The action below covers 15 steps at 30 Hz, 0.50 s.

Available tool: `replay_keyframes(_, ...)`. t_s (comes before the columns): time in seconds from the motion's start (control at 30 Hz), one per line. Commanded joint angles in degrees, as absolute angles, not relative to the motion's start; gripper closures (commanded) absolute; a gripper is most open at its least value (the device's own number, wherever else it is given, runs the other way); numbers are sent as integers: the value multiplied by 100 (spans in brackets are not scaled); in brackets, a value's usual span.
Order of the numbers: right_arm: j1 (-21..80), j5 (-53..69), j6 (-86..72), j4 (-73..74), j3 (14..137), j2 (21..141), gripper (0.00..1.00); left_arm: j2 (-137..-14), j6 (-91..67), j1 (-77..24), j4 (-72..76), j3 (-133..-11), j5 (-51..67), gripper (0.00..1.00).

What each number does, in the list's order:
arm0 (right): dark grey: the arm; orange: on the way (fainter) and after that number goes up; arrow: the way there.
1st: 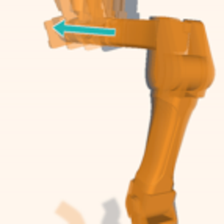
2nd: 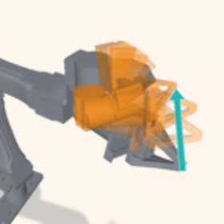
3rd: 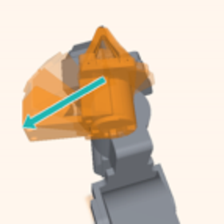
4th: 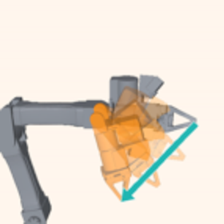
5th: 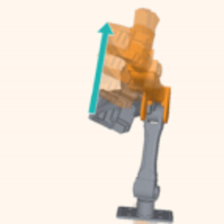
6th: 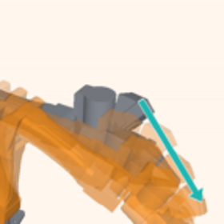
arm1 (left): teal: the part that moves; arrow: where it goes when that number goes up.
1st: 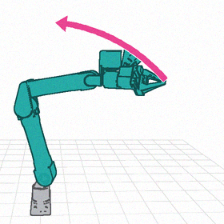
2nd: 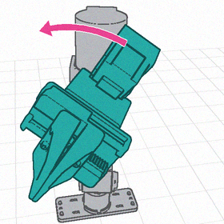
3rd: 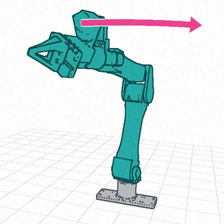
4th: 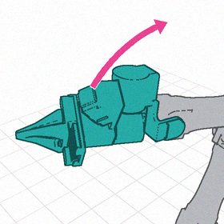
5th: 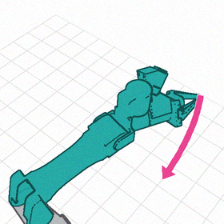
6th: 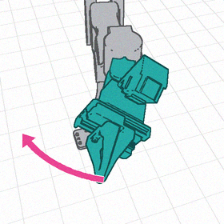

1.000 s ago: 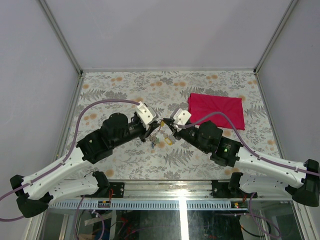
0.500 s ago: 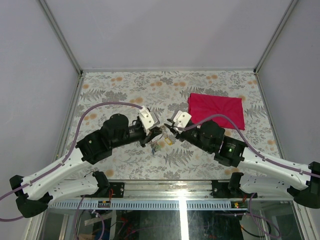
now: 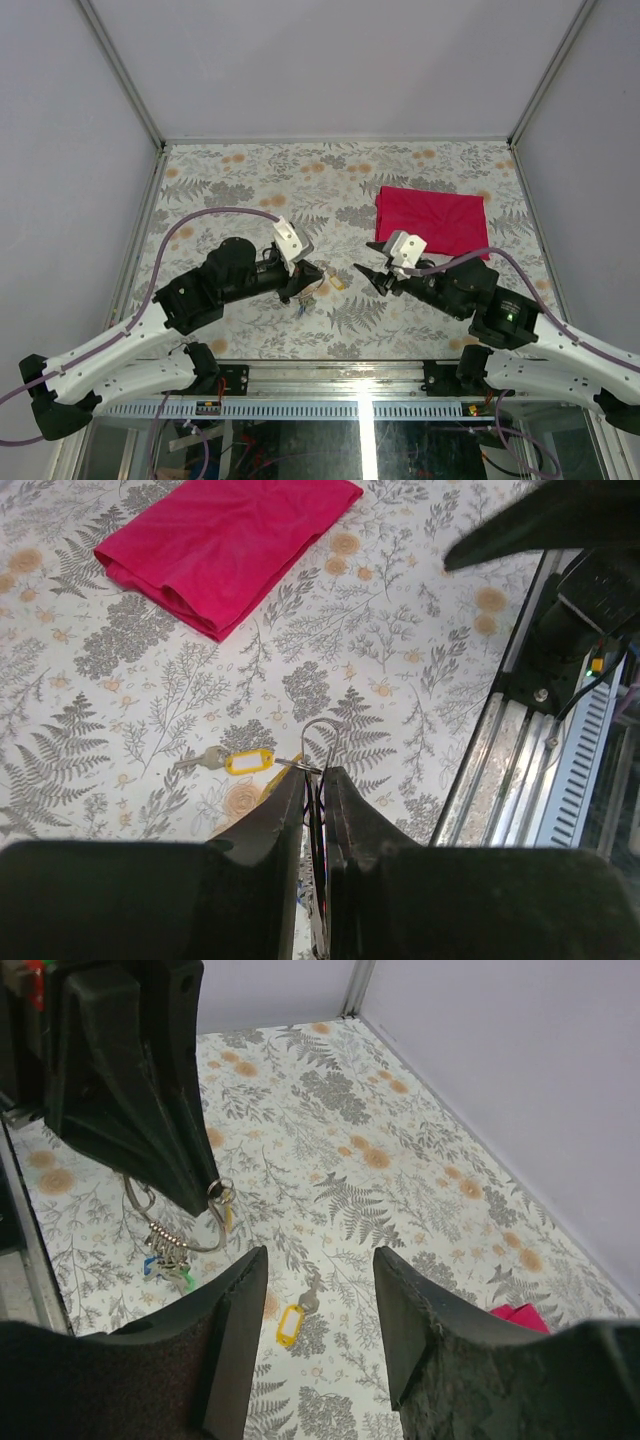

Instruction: Put the keys on the keyring

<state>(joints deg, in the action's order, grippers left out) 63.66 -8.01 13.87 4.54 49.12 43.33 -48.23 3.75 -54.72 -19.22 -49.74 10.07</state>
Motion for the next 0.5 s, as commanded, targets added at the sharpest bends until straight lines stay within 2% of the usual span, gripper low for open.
replay_keyframes(0.0,6329,-603,950,383,4509,4094,45,-4703,-189,-5502,-1051,-4935,891,100)
replay_keyframes(0.27,6331,-19,159,-699,3618,4124,36,-4723,-350,-5502,-1000,-5131,1183,100)
replay_keyframes(0.47,6335,-147,-402,-2116,3128,4354,35,-4644,-409,-5503,-994,-5204,1272,100)
